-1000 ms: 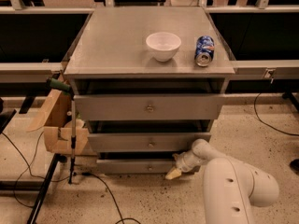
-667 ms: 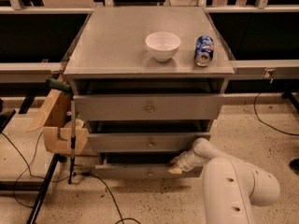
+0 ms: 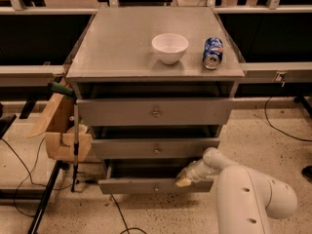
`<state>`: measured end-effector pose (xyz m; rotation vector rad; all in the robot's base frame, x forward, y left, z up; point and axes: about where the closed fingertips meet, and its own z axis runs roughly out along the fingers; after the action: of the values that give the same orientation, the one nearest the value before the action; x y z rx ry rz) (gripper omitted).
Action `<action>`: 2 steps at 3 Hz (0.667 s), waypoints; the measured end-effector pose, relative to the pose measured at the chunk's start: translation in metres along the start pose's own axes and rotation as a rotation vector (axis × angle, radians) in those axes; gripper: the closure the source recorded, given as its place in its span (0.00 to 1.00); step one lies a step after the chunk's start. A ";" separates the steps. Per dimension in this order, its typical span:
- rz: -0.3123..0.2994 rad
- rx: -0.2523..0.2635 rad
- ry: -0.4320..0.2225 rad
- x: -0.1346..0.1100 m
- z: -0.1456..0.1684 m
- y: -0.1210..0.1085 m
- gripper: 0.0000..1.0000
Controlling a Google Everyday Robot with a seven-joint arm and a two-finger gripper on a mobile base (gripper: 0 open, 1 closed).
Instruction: Open bottom drawer
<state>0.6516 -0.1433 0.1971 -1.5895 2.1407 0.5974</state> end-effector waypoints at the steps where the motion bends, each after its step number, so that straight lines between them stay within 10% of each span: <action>1: 0.000 0.000 0.000 -0.001 -0.002 0.000 0.81; 2: -0.006 -0.001 0.001 0.003 -0.001 0.007 0.58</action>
Offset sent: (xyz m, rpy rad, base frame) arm -0.0617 -0.0113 -0.0174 -0.0117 -0.0303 0.0413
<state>0.6440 -0.1443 0.1976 -1.5966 2.1356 0.5958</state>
